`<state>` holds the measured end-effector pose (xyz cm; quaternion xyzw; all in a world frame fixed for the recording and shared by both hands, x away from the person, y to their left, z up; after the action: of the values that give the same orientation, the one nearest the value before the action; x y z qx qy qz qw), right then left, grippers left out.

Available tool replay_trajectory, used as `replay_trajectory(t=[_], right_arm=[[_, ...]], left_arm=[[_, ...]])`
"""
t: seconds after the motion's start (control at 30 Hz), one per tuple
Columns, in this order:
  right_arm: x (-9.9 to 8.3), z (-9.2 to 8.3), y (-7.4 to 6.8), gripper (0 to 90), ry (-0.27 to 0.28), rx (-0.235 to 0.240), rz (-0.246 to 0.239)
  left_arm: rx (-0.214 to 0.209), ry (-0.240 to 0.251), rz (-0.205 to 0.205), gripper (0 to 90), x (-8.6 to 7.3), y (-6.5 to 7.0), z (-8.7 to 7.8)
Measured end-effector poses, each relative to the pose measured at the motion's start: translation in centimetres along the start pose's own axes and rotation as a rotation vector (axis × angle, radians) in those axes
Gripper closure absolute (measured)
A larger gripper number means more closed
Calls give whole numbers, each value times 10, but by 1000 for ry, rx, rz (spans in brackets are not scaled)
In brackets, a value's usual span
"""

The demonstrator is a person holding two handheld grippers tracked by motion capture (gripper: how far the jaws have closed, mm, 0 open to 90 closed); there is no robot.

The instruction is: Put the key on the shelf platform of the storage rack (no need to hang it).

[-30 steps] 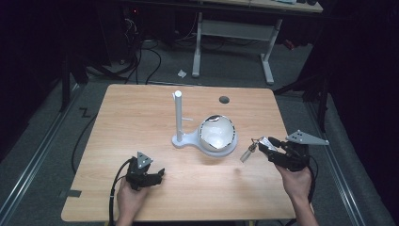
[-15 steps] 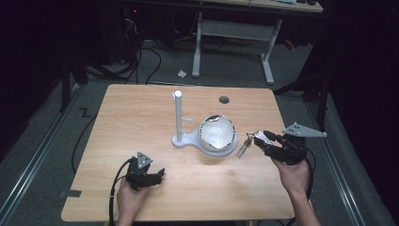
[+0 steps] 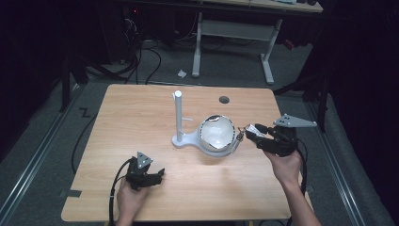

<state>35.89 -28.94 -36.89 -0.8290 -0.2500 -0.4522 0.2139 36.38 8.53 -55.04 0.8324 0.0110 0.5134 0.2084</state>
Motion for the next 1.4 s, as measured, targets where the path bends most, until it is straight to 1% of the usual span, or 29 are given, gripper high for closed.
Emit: replay_trajectory(t=[0.03,0.27,0.6,0.87,1.2,1.4], right_arm=[[1,2,0,511,0,6,2],[12,12,1,511,-5,12,1],[26,25,1,511,-18,6,-9],[29,37,3,511,-25,4,-10],[31,57,4,512,-61,-19,-29],[30,67,5,511,-80,-24,-28]], left_arm=[[1,-1,1,227,0,0,0],[0,0,0,227,0,0,0],[0,-1,0,227,0,0,0],[0,-1,0,227,0,0,0],[-1,-1,0,227,0,0,0],[-1,0,-1,226,0,0,0]])
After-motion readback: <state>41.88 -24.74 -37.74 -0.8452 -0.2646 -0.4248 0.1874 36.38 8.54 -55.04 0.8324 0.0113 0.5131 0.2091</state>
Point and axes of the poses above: each handheld gripper's, and its own axes: z roughly forward along the jaws, x roughly out of its top, y roughly to its right, the point moved 1 cm from there along z, roughly forward along the jaws, and after that the axes turned 6 degrees about x, right-handed, at the moved point
